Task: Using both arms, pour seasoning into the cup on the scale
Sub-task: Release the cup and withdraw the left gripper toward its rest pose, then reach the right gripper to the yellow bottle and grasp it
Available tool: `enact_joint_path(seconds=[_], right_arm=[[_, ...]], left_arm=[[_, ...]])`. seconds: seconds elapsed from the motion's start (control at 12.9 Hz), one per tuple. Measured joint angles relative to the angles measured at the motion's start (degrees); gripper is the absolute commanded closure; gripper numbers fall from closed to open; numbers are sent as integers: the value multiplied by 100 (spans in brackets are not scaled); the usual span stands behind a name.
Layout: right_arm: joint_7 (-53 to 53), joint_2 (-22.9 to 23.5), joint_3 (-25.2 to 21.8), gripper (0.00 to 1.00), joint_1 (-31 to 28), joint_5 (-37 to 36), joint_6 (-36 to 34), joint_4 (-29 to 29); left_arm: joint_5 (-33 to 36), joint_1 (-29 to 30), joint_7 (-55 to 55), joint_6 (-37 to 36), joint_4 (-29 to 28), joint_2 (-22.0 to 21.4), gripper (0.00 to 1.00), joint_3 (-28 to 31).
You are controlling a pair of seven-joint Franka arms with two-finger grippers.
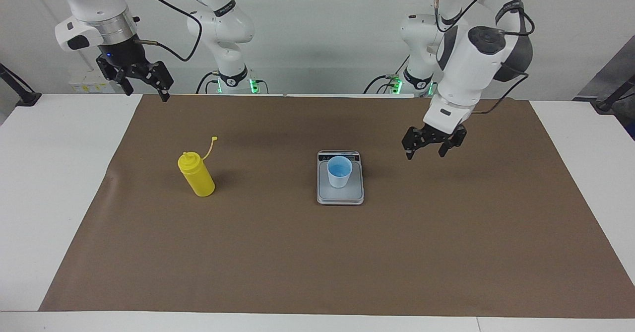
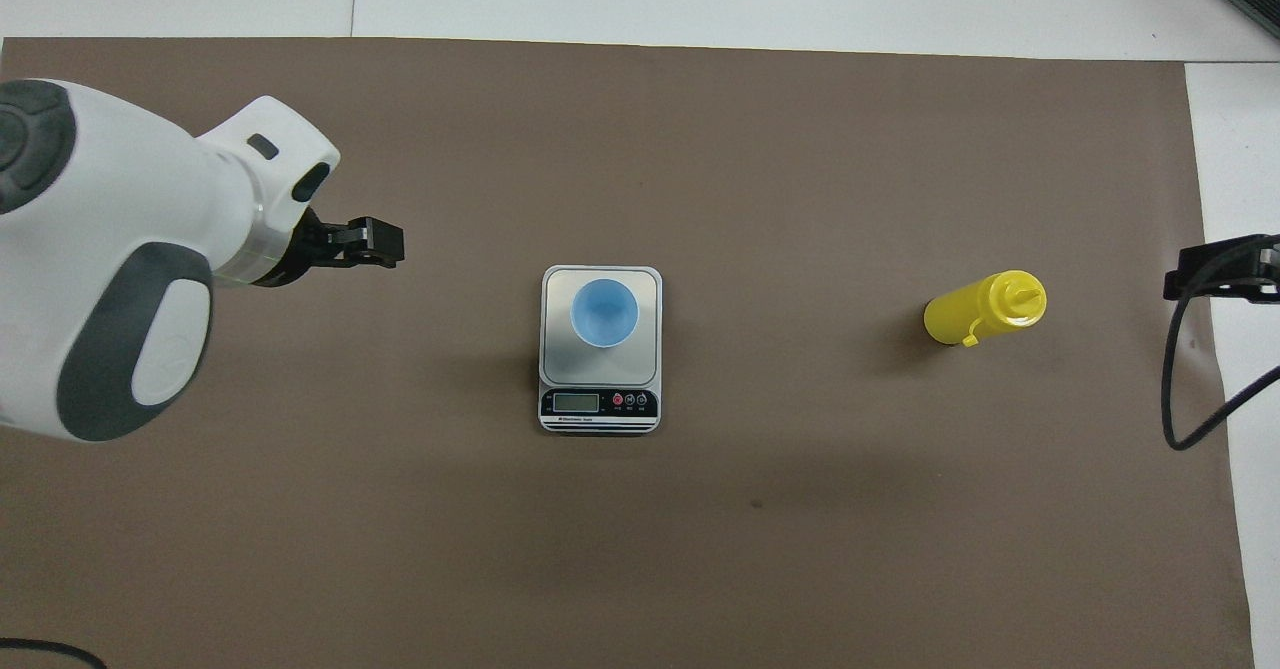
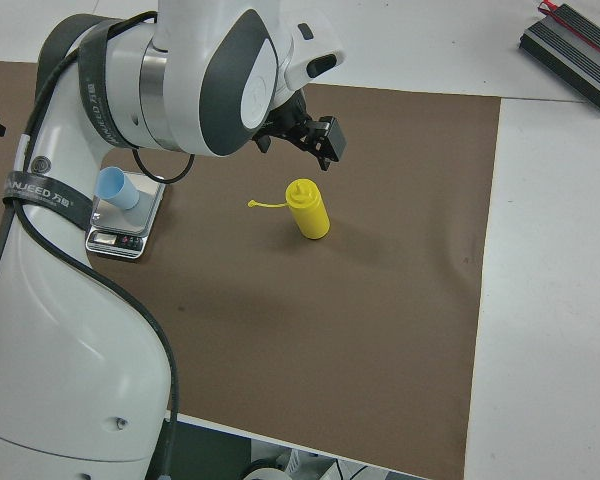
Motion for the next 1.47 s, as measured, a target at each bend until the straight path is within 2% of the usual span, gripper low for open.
enact_joint_path(seconds=[0.31, 0.46, 0.62, 0.77, 0.93, 1.16, 1.47], right_arm=[[538, 346, -11, 0, -145, 50, 530, 21], [718, 684, -23, 0, -273, 314, 646, 179], [977, 1291, -32, 0, -318, 400, 638, 632], [1304, 2106, -36, 0, -363, 416, 556, 1315], [1640, 2668, -37, 0, -407, 448, 540, 1633], [2325, 3137, -38, 0, -426, 994, 457, 1734], [2498, 3549, -42, 0, -670, 1542, 151, 1709]], left_arm=[[1, 757, 1371, -714, 40, -461, 0, 16], [24, 963, 1682, -1157, 343, -512, 0, 23], [67, 1125, 1764, -1547, 731, -511, 0, 21], [68, 1193, 1769, -1644, 774, -509, 0, 20], [68, 1195, 1769, -1661, 726, -508, 0, -13], [55, 1195, 1767, -1724, 837, -513, 0, -52], [-67, 1204, 1701, -2200, 1261, -487, 0, -19]])
